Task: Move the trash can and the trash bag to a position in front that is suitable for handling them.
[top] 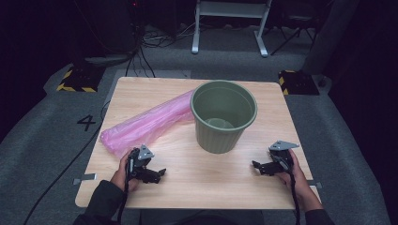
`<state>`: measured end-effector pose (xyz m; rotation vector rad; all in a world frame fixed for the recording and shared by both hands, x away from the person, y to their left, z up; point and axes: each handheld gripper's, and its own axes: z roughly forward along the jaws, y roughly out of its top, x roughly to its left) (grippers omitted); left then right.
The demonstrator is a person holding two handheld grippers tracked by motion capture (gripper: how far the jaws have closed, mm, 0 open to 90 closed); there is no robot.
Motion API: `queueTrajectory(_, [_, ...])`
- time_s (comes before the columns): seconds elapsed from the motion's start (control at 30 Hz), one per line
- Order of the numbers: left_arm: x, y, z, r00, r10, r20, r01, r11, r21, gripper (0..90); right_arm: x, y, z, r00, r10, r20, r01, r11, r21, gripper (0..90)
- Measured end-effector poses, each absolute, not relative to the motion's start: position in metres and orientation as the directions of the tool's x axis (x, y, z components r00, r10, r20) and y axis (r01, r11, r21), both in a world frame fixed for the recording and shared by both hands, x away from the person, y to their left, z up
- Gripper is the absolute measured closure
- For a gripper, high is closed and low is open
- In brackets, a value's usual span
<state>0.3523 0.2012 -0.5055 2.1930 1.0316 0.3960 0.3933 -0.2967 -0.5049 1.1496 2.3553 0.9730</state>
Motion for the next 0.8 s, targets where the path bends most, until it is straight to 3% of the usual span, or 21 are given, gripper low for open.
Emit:
queueTrajectory(0.23, [0.350, 0.202, -0.505, 0.636, 0.771, -0.007, 0.564, -0.459, 0.687, 0.2, 0.394, -0.297, -0.504, -0.618, 0.786, -0.008, 0.554, 0.442, 0.706, 1.4])
queueTrajectory(0.4, [0.350, 0.206, -0.505, 0.657, 0.754, -0.003, 0.550, -0.477, 0.685, 0.2, 0.391, -0.298, -0.501, -0.601, 0.799, -0.017, 0.542, 0.424, 0.725, 18.5])
queueTrajectory(0.5, [0.349, 0.207, -0.505, 0.658, 0.753, -0.005, 0.550, -0.477, 0.685, 0.2, 0.390, -0.298, -0.499, -0.598, 0.802, -0.022, 0.542, 0.424, 0.726, 16.0])
queueTrajectory(0.8, [0.348, 0.209, -0.505, 0.665, 0.747, -0.011, 0.550, -0.479, 0.685, 0.0, 0.382, -0.290, -0.460, -0.709, 0.705, -0.015, 0.420, 0.440, 0.793, 19.9])
